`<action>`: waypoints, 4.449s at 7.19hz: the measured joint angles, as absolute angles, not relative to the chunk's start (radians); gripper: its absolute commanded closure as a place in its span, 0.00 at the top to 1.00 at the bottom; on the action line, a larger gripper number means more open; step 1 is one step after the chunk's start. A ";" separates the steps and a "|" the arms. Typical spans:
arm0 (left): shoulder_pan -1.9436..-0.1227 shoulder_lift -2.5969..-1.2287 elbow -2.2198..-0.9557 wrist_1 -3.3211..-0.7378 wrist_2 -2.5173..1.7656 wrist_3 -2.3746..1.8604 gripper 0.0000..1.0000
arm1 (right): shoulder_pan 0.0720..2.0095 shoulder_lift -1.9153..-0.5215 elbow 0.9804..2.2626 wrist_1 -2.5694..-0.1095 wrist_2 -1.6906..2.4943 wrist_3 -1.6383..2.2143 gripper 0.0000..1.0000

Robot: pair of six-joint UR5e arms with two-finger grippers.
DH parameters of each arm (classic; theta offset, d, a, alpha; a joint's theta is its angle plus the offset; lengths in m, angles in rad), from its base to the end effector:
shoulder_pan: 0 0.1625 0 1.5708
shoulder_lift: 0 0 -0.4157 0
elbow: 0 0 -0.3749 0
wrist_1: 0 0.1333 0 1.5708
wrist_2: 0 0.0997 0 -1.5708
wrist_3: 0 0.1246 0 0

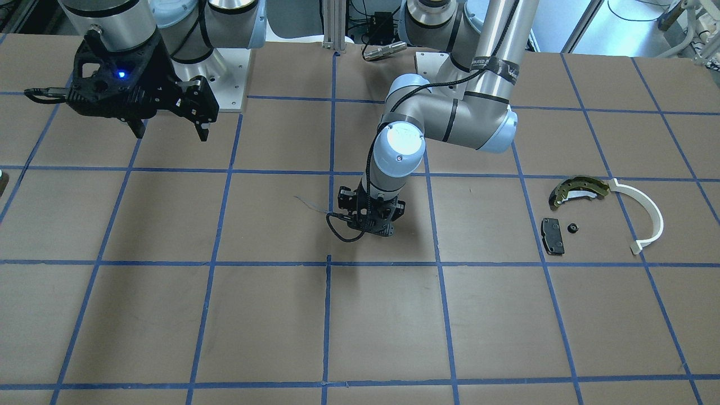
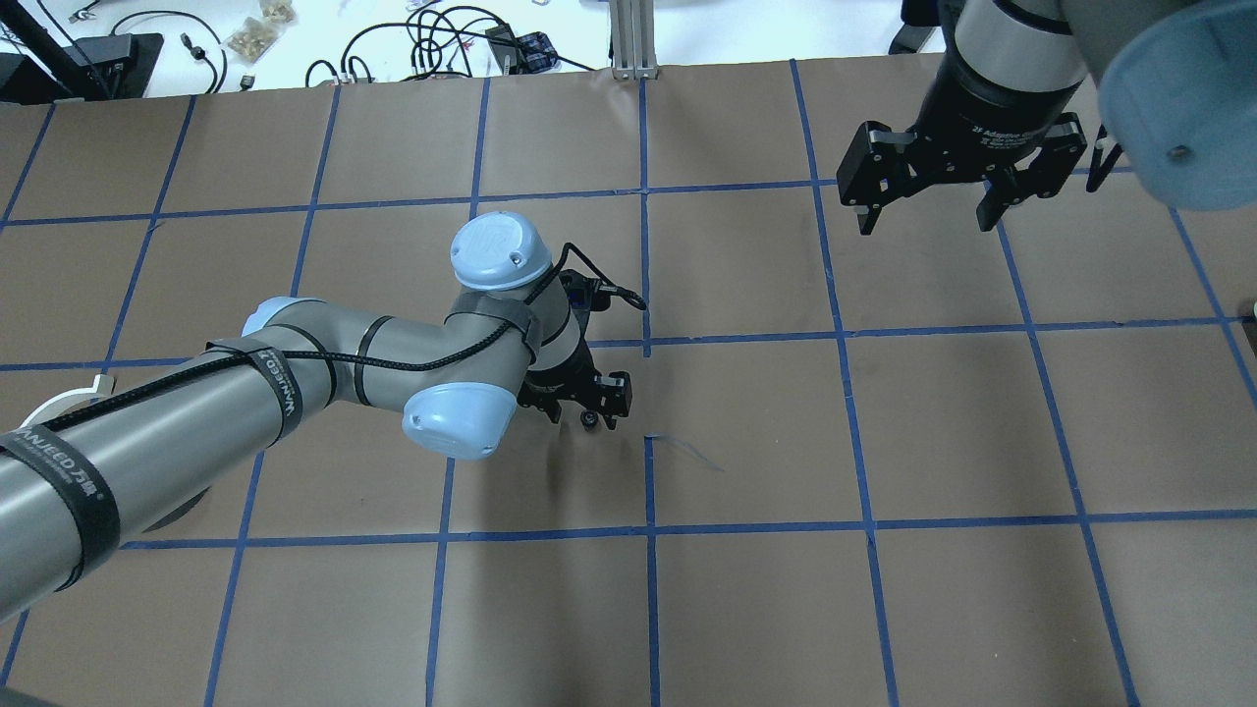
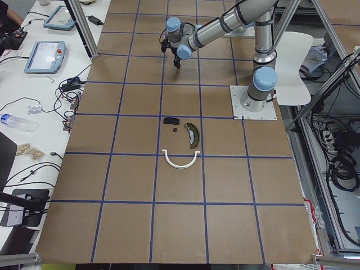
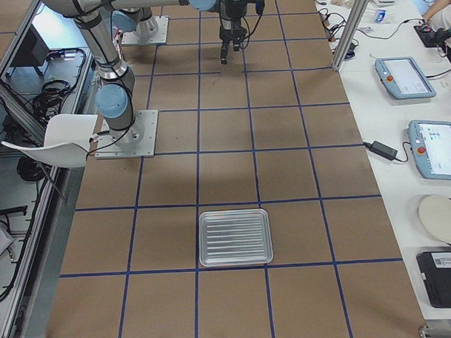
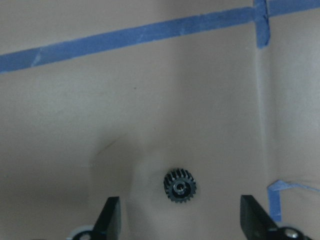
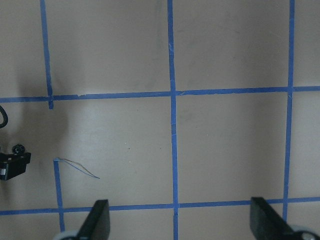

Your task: Place bearing gear from tray to pile

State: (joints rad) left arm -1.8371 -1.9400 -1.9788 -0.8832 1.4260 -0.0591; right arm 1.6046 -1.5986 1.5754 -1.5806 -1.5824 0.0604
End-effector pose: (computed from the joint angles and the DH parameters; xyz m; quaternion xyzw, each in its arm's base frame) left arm -0.2790 -0.4479 0.1555 -0.0998 -0.9914 -0.0558 0.0641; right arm 0.1476 -0.4623 0.4655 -0.0134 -0.9998 0.0168 0.0050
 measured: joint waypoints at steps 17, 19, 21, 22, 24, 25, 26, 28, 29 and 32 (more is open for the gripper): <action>-1.137 -1.869 -1.806 -1.143 1.679 0.624 0.00 | 1.605 -1.599 1.576 -1.599 -1.576 0.061 1.00; -0.979 -1.889 -1.820 -1.134 1.676 0.783 0.00 | 1.605 -1.596 1.577 -1.636 -1.576 0.062 1.00; -0.919 -1.911 -1.832 -1.120 1.676 0.852 0.00 | 1.605 -1.594 1.577 -1.642 -1.575 0.062 1.00; -0.913 -1.927 -1.834 -1.111 1.676 0.863 0.00 | 1.605 -1.594 1.577 -1.643 -1.575 0.063 1.00; -0.909 -1.951 -1.845 -1.107 1.672 0.865 0.00 | 1.605 -1.594 1.577 -1.642 -1.574 0.065 1.00; -0.909 -1.955 -1.852 -1.105 1.672 0.865 0.00 | 1.605 -1.595 1.577 -1.641 -1.574 0.065 1.00; -0.908 -1.957 -1.854 -1.105 1.672 0.864 0.00 | 1.606 -1.595 1.577 -1.641 -1.574 0.065 1.00; -0.908 -1.964 -1.856 -1.105 1.671 0.862 0.29 | 1.606 -1.594 1.577 -1.642 -1.574 0.064 1.00; -0.908 -1.968 -1.857 -1.104 1.670 0.861 0.43 | 1.605 -1.594 1.577 -1.643 -1.574 0.064 1.00; -0.908 -1.974 -1.856 -1.104 1.668 0.862 1.00 | 1.606 -1.594 1.577 -1.643 -1.574 0.064 1.00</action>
